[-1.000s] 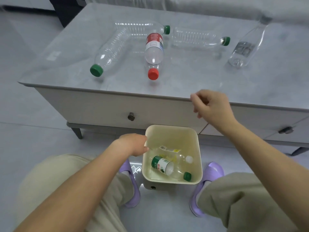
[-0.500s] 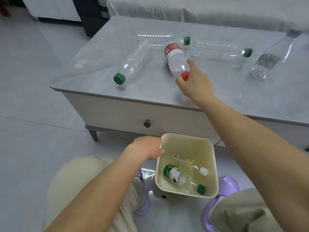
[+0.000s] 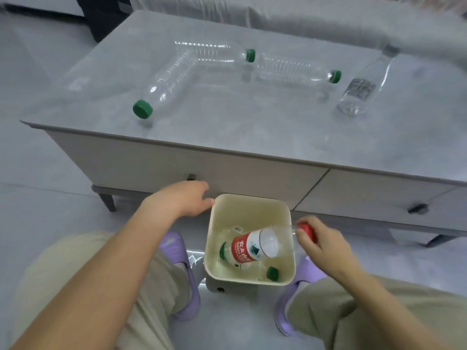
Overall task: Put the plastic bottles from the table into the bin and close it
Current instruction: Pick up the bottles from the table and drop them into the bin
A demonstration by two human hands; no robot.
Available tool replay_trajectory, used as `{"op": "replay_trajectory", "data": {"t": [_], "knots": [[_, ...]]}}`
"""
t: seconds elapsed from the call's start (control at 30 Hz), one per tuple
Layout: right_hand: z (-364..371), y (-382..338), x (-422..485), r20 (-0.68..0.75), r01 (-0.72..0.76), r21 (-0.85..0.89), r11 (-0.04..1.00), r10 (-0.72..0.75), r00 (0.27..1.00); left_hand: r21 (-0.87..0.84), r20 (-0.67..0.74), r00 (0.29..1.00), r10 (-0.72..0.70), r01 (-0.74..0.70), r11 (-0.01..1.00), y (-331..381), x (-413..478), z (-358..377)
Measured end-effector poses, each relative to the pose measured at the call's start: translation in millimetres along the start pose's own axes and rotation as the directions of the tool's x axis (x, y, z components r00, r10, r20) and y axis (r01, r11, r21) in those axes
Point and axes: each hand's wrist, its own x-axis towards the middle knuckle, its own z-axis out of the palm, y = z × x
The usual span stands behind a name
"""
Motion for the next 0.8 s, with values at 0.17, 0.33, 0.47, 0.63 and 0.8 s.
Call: {"op": "replay_trajectory", "data": {"t": [0.17, 0.33, 0.47, 0.63, 0.8], "knots": [[41, 2, 11, 0.553, 0.081, -0.368, 0.926, 0.148, 0.82, -0.031, -0.194, 0.981, 0.003, -0.009, 0.999, 0, -8, -14], [21, 2, 26, 0.585, 0.146, -0.418, 0.897, 0.142, 0.799, -0.355, -0.874, 0.451, -0.183, -0.335, 0.873, 2, -23, -64], [-21, -4, 52, 0.498, 0.217, -0.417, 0.883, 0.023, 0.867, -0.421, -0.802, 0.496, -0.333, -0.074, 0.904, -41, 8, -112], [-64, -5, 61, 0.38, 0.188, -0.304, 0.934, -0.063, 0.923, -0.538, -0.522, 0.727, -0.447, 0.126, 0.833, -74, 29, -123], [-78, 9, 60, 0.199, 0.121, -0.163, 0.979, -0.087, 0.976, -0.504, -0.695, 0.676, -0.245, -0.215, 0.837, -60, -34, -108]]}}
